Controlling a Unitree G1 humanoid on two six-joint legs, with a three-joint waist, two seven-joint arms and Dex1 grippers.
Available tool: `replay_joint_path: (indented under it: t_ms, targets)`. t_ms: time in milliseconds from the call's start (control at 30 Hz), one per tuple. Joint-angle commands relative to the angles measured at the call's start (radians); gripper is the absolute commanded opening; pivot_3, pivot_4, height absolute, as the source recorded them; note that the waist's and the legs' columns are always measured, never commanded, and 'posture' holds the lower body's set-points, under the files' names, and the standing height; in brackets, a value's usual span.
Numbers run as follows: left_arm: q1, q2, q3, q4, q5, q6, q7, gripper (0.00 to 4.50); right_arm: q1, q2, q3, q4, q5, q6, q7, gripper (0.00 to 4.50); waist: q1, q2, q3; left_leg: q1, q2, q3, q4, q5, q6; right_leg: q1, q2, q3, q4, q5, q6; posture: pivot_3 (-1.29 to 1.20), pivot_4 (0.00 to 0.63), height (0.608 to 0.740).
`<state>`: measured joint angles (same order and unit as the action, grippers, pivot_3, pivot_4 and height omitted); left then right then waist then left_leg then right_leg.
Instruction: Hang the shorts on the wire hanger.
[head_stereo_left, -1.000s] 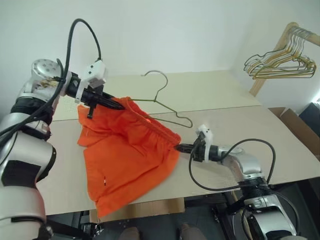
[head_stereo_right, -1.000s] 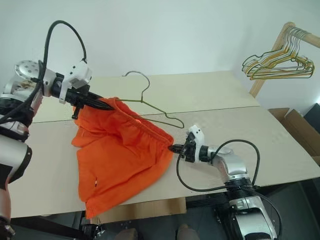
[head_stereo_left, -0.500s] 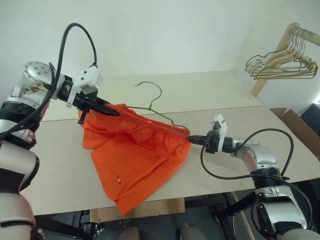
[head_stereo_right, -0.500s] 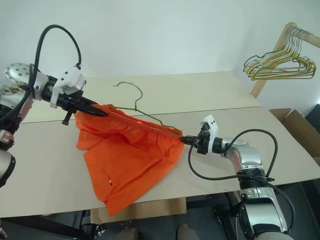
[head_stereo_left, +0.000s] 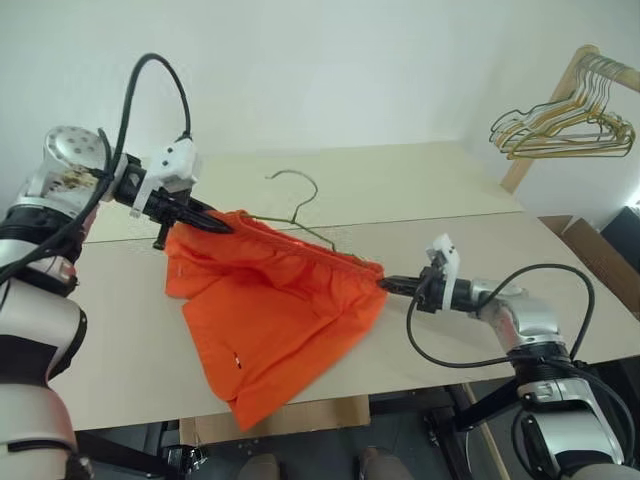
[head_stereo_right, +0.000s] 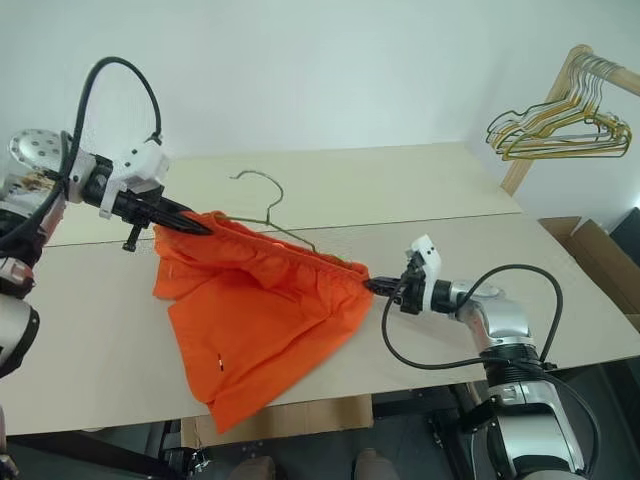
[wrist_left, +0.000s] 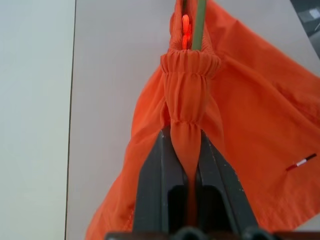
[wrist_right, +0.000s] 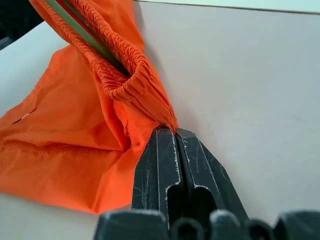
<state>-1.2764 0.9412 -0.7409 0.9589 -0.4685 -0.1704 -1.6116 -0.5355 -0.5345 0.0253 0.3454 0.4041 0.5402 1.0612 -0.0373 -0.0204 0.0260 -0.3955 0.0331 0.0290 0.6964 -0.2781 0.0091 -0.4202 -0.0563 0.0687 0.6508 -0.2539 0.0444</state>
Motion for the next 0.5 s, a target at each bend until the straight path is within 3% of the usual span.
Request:
replay_joint_path:
  t_ms: [33, 500]
  targets:
    - [-0.024, -0.001, 0.077, 0.072, 0.071, -0.031, -0.003, 0.00, 0.002, -0.060, -0.040, -0.047, -0.026, -0.032, -0.018, 0.01, 0.002, 0.000, 0.000, 0.000, 0.000, 0.000, 0.000, 0.000, 0.000, 0.000, 0.000, 0.000, 0.000, 0.000, 0.000, 0.05, 0.000, 0.740]
    - [0.092, -0.135, 0.379, 0.092, 0.248, -0.064, 0.019, 0.00, -0.112, -0.158, 0.053, -0.355, -0.184, -0.175, -0.034, 0.01, 0.013, 0.000, 0.000, -0.001, 0.000, 0.001, 0.000, 0.000, 0.000, -0.001, 0.000, 0.000, 0.001, 0.000, 0.000, 0.04, 0.000, 0.740]
